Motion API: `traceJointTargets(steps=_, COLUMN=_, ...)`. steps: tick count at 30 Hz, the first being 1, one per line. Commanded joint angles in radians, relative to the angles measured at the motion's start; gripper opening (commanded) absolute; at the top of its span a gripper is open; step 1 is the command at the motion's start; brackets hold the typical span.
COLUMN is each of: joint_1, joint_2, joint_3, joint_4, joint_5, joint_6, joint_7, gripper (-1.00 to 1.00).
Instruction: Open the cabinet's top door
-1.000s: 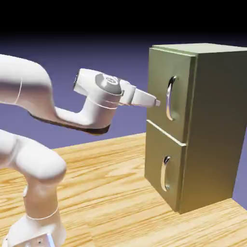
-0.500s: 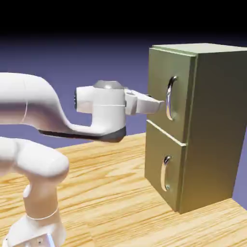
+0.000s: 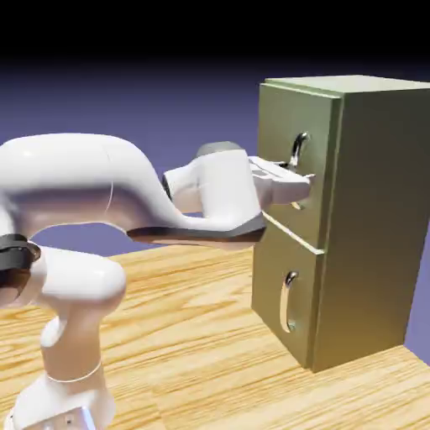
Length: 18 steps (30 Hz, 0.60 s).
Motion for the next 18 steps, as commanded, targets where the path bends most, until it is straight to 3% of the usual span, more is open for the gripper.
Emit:
traceJointTargets(steps=1, joint_1=-0.036, joint_2=0.005, joint_3=0.036, joint_4=-0.023, joint_5=0.027, joint_6=-0.02, joint_7=0.003, gripper=-1.0)
traceJointTargets(steps=18, joint_1=-0.52, joint_2=-0.017, joint_3=0.652, joint_4=-0.265, joint_5=0.556, joint_6=-0.209, joint_7=0.0, gripper=-1.0)
